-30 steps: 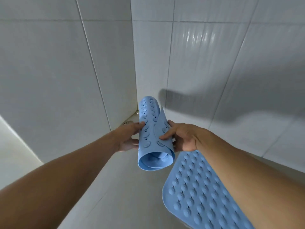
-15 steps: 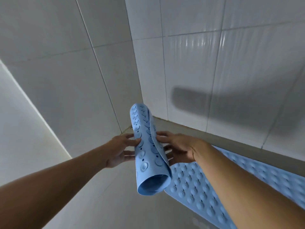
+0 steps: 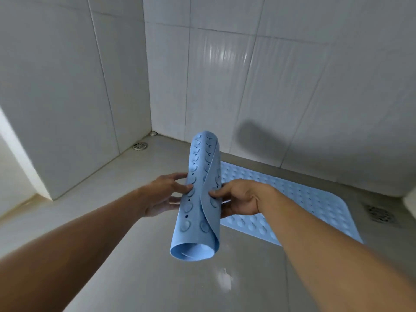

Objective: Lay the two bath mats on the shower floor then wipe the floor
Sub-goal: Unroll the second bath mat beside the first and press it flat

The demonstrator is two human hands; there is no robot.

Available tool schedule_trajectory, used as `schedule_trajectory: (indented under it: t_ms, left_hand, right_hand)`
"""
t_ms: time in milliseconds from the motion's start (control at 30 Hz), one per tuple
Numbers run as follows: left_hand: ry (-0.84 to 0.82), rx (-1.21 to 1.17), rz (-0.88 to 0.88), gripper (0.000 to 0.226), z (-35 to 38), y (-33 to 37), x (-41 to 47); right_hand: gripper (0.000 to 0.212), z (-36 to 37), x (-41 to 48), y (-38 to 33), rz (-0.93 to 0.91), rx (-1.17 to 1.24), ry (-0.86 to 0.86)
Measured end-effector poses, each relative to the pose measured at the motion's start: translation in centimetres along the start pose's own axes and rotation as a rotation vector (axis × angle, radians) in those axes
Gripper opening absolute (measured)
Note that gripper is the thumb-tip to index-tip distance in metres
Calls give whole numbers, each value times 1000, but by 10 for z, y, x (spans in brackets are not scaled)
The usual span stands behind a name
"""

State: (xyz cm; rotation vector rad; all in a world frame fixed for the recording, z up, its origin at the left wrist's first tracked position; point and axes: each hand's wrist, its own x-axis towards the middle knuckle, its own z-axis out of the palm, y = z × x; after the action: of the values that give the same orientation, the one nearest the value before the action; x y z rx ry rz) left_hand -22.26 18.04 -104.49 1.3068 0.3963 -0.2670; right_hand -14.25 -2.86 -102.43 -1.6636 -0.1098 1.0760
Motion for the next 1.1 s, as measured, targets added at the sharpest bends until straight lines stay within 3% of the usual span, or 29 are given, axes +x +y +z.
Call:
schedule_trajectory:
  t_ms: [267,700,867,1100]
  left_hand:
    - [-239,45,-134,49,46,-32,-30]
    - [-224,252,-281,63,105,-121,-33]
    - [-254,353,-335,73,119,-150,-39]
    - [-271,454,-368,79,115,-174,-40]
  right_hand:
    - [45,9,-85,58,96,123,231]
    - [28,2,-114,173,171,294,276]
    - [42,-1,-112,219,212,312,261]
    - [40,6,-117,239,212,343,286]
